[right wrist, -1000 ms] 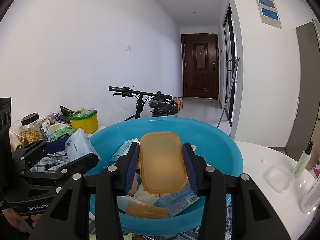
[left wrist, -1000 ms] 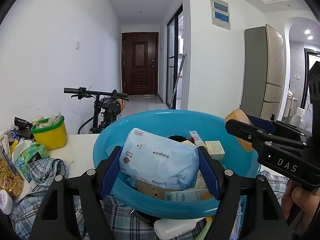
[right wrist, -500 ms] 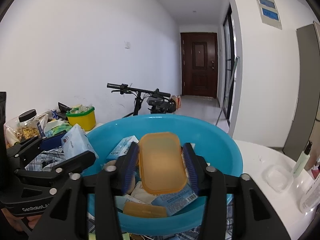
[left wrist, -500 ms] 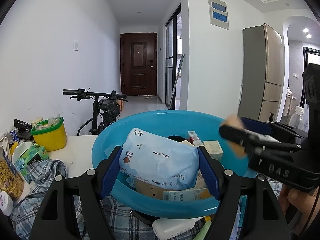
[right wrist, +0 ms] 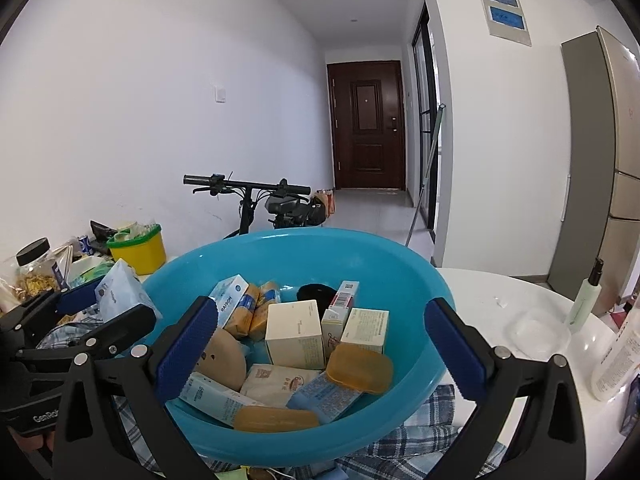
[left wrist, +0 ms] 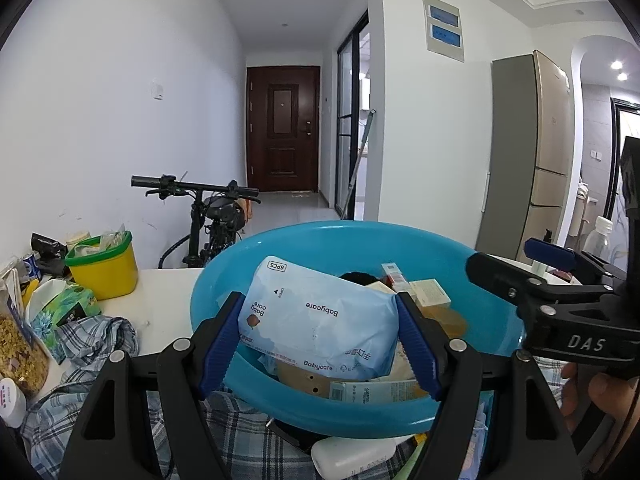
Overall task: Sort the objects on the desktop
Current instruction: 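Lower the wipes pack into the basin and open the left tool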
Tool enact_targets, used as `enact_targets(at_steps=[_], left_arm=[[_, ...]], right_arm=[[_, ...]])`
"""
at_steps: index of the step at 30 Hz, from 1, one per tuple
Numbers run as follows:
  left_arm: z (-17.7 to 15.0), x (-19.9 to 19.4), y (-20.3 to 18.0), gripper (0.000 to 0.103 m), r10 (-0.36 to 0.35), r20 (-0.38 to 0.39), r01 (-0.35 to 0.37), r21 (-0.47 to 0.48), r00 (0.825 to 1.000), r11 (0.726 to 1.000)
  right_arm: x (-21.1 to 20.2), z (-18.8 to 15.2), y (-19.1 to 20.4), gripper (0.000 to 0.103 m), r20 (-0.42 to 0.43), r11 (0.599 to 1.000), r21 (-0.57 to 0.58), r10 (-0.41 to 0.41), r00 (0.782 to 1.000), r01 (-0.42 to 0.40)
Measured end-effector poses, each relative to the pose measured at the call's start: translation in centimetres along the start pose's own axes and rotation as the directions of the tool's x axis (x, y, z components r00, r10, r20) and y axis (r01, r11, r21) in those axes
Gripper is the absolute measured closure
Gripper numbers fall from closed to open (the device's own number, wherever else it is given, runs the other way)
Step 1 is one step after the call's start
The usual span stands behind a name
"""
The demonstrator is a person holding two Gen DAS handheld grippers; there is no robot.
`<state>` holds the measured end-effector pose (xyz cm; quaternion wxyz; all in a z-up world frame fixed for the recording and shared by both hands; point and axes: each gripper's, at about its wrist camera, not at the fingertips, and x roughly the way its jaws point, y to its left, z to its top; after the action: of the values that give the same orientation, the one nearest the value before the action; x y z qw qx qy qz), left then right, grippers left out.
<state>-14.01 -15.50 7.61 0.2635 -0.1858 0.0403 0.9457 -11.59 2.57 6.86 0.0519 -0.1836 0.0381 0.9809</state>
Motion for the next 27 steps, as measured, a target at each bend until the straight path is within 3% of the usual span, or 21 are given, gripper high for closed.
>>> enact_targets(at_steps=[5,11,22,27], left_arm=[[-0.2,0.2,0.1,0.027,0.005,0.002,-0.005,0.004,1.000,1.000],[-0.3,0.2,0.2,0.027,0.015,0.013,-0.015,-0.004,1.000,1.000],[-0.3,0.2,0.0,0.027,0.016,0.013,-0.016,-0.010,1.000,1.000],[-0.4,0.3,0.1,0.027,0.013,0.006,-0.013,-0.013,1.000,1.000]], right_arm=[[-0.8,0.0,-0.6,0.000,0.022,1.000,0.021,0.004,1.000,-0.004],[-1.2,-0.2,-1.0,0.000,0.063,0.998,0.027,-0.051,0.997,0.049],[-0.8,-0.4,0.4,0.000,0.051,0.999,-0.035,-0.029,0.998,0.030],[-1.1,-0.5,0.1,0.000,0.067,1.000,-0.013,0.018,0.998,-0.017]])
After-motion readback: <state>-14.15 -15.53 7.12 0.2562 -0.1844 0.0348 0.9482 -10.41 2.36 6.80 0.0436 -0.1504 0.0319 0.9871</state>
